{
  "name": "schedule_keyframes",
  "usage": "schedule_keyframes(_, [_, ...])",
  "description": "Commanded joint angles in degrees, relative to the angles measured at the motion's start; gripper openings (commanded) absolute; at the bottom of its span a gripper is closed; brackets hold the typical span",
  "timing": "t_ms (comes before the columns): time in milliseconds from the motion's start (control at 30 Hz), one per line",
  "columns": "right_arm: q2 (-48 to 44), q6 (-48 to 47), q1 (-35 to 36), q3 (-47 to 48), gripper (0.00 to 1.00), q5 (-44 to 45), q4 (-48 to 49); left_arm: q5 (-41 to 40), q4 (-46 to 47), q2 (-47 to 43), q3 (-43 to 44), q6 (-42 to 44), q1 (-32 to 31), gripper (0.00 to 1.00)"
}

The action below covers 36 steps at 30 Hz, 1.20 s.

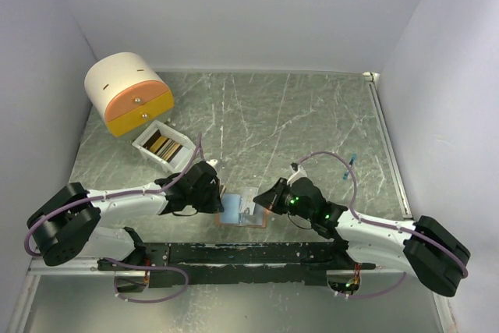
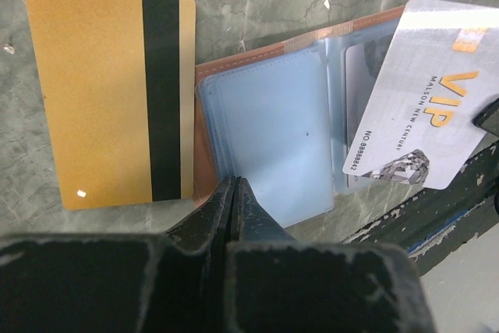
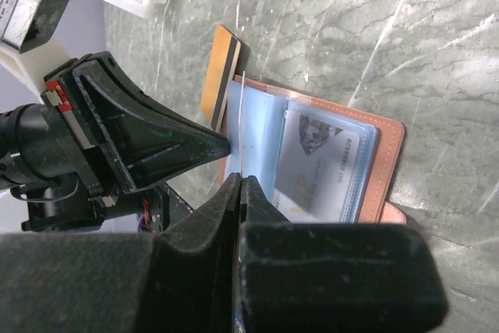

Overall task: Put the credit cards into the card holder
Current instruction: Insert the credit card into the card holder.

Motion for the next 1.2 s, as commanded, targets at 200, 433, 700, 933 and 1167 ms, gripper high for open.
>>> schedule_keyframes(200, [2.58,0.5,-0.29,-0.64,0.0,0.26,2.1,-2.81,-1.85,0.71,1.38,0.59,-0.76,0.07])
schedule_keyframes(433, [4.1,0.52,-0.29,-0.79,0.0,-0.1,3.55,-2.97,-1.79,0.73,1.18,0.5,-0.98,0.07])
schedule_keyframes(700, [4.53,0.77,-0.26,-0.74,0.0,-0.53,4.34,-3.55,-1.49,0.61,1.05,-0.24,-1.24,0.08])
schedule_keyframes(933, [3.97,0.72,-0.38,-0.54,0.0,-0.76,4.23,-3.7,-2.0,0.48,1.16,-0.51,-1.38,0.08])
schedule_keyframes(1167, [4.93,1.23,-0.35,-1.24,0.0,-1.57,6.4,-3.71,-2.02,0.79,1.51,-0.6,-1.45,0.09])
